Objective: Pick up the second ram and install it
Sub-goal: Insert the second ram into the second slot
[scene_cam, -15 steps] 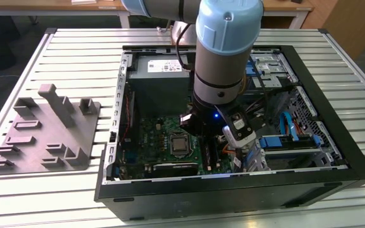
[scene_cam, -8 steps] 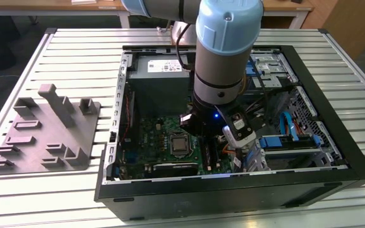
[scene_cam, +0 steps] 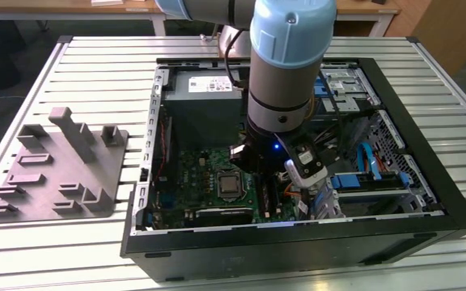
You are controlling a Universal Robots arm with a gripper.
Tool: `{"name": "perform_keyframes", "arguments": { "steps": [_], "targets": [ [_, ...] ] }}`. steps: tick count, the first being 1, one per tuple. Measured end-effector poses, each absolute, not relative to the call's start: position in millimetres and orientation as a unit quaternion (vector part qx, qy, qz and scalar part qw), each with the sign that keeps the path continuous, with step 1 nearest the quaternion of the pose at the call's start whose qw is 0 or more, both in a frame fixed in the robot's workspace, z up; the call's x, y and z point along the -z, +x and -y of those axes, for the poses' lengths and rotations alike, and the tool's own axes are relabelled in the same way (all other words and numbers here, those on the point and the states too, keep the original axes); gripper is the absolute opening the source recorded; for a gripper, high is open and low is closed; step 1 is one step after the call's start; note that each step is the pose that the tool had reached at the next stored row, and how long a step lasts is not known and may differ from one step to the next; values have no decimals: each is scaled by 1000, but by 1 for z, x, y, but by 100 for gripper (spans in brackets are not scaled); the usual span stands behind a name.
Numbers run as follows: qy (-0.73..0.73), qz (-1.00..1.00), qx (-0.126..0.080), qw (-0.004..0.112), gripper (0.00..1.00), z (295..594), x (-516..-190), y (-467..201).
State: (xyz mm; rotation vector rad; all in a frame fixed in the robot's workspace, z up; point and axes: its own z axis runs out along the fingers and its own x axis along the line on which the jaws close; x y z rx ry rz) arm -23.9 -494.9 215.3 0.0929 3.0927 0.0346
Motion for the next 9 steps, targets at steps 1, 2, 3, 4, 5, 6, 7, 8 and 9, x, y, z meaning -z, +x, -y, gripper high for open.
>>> {"name": "perform_keyframes", "arguments": {
  "steps": [1, 2, 3, 4, 5, 6, 7, 8, 9],
  "targets": [
    [30, -999, -11, 24, 14, 495, -215, -24],
    [30, -999, -11, 24, 14, 495, -215, -24],
    [30, -999, -11, 24, 14, 495, -215, -24],
    [30, -999, -11, 24, 14, 495, -215, -24],
    [30, -999, -11, 24, 14, 495, -215, -24],
    [30, -999, -11, 24, 14, 495, -215, -24],
    [30, -999, -11, 24, 14, 495, -215, -24],
    [30, -999, -11, 24, 14, 495, -215, -24],
    [30, -999, -11, 24, 14, 494, -215, -24]
  ]
}}
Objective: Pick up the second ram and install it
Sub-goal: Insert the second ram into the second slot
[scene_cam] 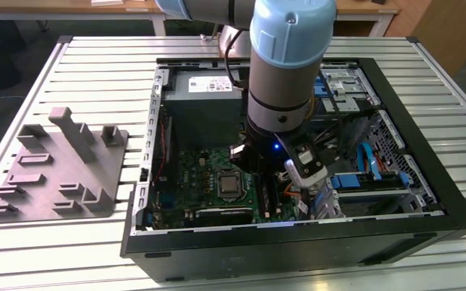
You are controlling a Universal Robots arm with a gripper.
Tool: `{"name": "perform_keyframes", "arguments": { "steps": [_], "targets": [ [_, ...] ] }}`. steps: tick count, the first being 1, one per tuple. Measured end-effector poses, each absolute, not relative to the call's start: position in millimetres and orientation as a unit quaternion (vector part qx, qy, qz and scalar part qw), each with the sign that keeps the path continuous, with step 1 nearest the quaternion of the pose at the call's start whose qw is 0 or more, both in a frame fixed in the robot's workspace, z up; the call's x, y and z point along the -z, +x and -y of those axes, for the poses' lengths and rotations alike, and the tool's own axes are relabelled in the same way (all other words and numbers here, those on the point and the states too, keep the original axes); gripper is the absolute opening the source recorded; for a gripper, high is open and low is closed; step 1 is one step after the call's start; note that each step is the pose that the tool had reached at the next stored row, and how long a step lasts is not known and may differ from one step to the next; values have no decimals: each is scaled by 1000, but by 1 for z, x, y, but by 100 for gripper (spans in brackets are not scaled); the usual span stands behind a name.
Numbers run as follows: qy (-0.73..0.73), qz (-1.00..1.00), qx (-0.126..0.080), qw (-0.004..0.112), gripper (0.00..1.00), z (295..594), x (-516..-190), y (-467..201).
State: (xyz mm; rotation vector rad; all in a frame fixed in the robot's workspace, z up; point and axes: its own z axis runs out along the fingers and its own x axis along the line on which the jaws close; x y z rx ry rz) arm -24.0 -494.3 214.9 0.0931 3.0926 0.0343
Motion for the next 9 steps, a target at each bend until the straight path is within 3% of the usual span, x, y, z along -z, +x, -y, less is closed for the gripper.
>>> {"name": "perform_keyframes", "arguments": {
  "steps": [9],
  "targets": [
    [30, -999, -11, 24, 14, 492, -214, -24]
  ]
}}
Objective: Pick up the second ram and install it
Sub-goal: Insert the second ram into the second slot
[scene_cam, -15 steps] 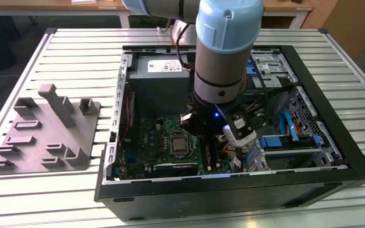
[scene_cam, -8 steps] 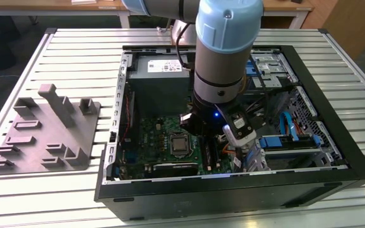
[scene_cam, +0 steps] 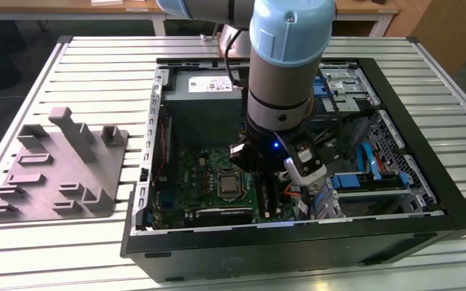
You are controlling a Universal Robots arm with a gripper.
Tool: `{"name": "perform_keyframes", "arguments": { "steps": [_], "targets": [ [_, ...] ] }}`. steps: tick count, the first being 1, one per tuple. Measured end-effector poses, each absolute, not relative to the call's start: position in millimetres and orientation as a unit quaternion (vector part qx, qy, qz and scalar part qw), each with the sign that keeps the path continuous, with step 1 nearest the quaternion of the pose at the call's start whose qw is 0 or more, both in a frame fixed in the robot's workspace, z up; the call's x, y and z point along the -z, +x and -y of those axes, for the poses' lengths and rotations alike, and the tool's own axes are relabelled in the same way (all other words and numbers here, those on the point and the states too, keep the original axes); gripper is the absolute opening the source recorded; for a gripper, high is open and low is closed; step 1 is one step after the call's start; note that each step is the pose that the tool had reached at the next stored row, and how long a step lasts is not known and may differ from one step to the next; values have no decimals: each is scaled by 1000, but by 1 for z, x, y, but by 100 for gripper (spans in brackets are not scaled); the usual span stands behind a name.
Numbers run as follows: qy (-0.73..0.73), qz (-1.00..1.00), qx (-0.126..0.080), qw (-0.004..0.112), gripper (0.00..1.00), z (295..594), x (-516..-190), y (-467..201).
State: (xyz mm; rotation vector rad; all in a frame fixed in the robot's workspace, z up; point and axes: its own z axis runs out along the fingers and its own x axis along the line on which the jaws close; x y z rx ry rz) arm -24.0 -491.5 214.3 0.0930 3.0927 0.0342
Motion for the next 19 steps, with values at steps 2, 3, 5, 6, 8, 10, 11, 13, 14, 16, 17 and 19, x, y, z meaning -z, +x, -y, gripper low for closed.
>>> {"name": "perform_keyframes", "arguments": {
  "steps": [2, 3, 5, 6, 8, 10, 11, 13, 14, 16, 17, 19],
  "targets": [
    [30, -999, -11, 24, 14, 492, -214, -24],
    [30, -999, -11, 24, 14, 492, -214, -24],
    [30, -999, -11, 24, 14, 492, -213, -24],
    [30, -999, -11, 24, 14, 492, -213, -24],
    [30, -999, -11, 24, 14, 492, -212, -24],
    [30, -999, -11, 24, 14, 492, -212, -24],
    [30, -999, -11, 24, 14, 492, -212, -24],
    [30, -999, -11, 24, 14, 492, -210, -24],
    [30, -999, -11, 24, 14, 492, -210, -24],
    [30, -999, -11, 24, 14, 492, -208, -24],
    [30, -999, -11, 24, 14, 492, -208, -24],
    [30, -999, -11, 24, 14, 492, -207, -24]
  ]
}}
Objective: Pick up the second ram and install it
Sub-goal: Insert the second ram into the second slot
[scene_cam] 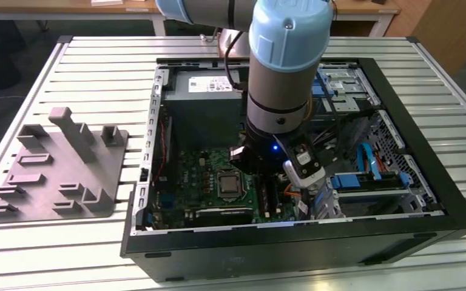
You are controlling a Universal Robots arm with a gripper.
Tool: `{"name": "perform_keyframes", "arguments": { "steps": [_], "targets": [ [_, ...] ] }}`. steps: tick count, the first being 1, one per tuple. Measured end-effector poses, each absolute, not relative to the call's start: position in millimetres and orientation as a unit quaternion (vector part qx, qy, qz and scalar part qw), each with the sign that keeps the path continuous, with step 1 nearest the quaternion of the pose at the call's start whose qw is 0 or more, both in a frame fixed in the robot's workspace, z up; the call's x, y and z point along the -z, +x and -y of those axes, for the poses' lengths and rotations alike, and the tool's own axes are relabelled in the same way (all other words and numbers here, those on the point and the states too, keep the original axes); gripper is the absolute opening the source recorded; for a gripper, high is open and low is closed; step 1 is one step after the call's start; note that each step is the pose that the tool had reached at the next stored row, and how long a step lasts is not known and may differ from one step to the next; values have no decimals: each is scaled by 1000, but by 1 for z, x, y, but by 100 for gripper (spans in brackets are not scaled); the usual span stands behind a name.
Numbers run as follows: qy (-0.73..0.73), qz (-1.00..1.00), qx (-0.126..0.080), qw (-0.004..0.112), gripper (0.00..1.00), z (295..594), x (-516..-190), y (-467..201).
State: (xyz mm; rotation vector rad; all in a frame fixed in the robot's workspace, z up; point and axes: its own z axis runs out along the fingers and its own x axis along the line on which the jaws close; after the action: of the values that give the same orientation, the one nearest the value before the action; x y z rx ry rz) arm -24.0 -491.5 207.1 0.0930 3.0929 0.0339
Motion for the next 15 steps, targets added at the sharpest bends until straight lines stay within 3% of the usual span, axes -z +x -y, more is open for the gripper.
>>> {"name": "perform_keyframes", "arguments": {
  "steps": [6, 7, 15],
  "targets": [
    [30, -999, -12, 24, 15, 491, -206, -24],
    [30, -999, -11, 24, 21, 492, -207, -24],
    [30, -999, -10, 24, 21, 492, -227, -24]
  ]
}}
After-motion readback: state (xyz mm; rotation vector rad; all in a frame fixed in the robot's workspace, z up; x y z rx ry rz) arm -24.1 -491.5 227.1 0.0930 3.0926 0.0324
